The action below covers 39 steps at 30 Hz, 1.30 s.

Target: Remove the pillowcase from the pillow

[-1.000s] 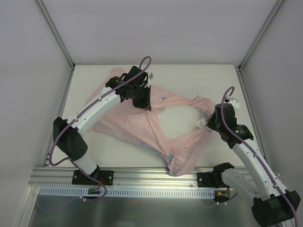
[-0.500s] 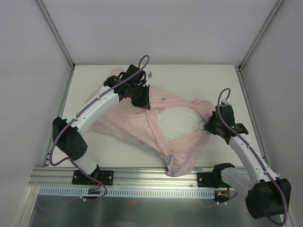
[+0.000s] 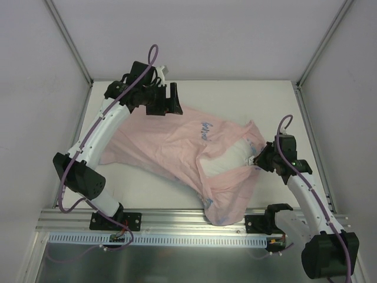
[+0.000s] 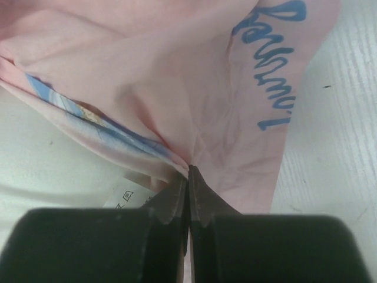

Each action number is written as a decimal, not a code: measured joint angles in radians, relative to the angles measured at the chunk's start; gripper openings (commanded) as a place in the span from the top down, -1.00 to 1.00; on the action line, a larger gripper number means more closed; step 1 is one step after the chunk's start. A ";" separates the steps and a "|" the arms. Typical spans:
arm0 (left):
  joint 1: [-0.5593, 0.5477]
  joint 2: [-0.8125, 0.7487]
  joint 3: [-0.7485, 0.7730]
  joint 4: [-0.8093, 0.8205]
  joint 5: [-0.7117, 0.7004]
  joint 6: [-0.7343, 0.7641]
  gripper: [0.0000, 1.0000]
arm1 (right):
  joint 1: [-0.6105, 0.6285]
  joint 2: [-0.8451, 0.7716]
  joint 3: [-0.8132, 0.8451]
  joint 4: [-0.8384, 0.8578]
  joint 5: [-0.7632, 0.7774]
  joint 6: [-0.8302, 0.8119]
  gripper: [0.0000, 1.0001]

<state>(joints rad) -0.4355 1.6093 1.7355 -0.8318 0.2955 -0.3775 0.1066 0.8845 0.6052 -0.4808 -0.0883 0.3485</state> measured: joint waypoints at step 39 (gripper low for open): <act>-0.593 0.494 0.467 -0.138 -0.018 0.006 -0.22 | -0.005 0.016 -0.061 0.057 -0.085 0.089 0.99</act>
<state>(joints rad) -1.0283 2.1036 2.2028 -0.9699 0.2771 -0.3717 0.1013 0.9005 0.5442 -0.4236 -0.1730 0.4370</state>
